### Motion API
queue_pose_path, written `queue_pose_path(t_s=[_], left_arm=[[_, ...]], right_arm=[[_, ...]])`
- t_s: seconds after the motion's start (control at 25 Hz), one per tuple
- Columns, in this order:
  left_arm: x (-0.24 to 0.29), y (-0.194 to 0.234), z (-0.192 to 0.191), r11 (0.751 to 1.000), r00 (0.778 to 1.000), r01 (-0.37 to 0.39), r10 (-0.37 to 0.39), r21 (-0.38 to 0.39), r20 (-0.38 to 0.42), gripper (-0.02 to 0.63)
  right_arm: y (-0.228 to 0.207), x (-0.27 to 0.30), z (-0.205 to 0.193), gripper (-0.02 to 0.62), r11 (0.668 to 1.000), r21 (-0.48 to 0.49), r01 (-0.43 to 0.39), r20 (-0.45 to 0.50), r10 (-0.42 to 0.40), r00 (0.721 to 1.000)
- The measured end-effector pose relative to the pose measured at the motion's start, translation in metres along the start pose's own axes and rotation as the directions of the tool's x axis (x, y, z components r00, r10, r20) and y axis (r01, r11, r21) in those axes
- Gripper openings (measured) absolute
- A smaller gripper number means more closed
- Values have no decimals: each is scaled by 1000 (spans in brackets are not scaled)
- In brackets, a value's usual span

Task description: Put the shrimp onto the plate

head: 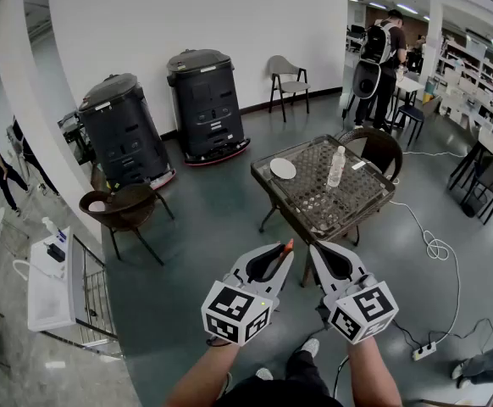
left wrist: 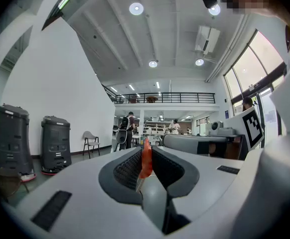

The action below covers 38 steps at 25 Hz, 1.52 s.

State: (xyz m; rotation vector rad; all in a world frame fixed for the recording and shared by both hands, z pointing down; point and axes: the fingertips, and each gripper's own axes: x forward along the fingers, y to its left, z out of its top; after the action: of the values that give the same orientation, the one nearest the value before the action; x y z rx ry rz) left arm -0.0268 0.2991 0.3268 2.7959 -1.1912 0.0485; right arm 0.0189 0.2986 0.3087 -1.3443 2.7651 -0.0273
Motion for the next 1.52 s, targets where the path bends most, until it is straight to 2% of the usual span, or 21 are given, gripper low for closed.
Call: queue_pose_path(t_s=[0.44, 1.2, 1.52], left_arm=[[2, 2, 1, 1000, 1000, -3, 3, -8, 9, 69], [-20, 23, 5, 1000, 1000, 15, -15, 17, 11, 69], [-4, 36, 2, 1000, 1000, 14, -14, 17, -2, 69]], right_arm=[[1, 2, 2, 5, 1000, 4, -17, -3, 17, 1000], [19, 15, 5, 5, 999, -38, 17, -21, -18, 1000], [2, 30, -4, 5, 999, -23, 23, -35, -24, 999]])
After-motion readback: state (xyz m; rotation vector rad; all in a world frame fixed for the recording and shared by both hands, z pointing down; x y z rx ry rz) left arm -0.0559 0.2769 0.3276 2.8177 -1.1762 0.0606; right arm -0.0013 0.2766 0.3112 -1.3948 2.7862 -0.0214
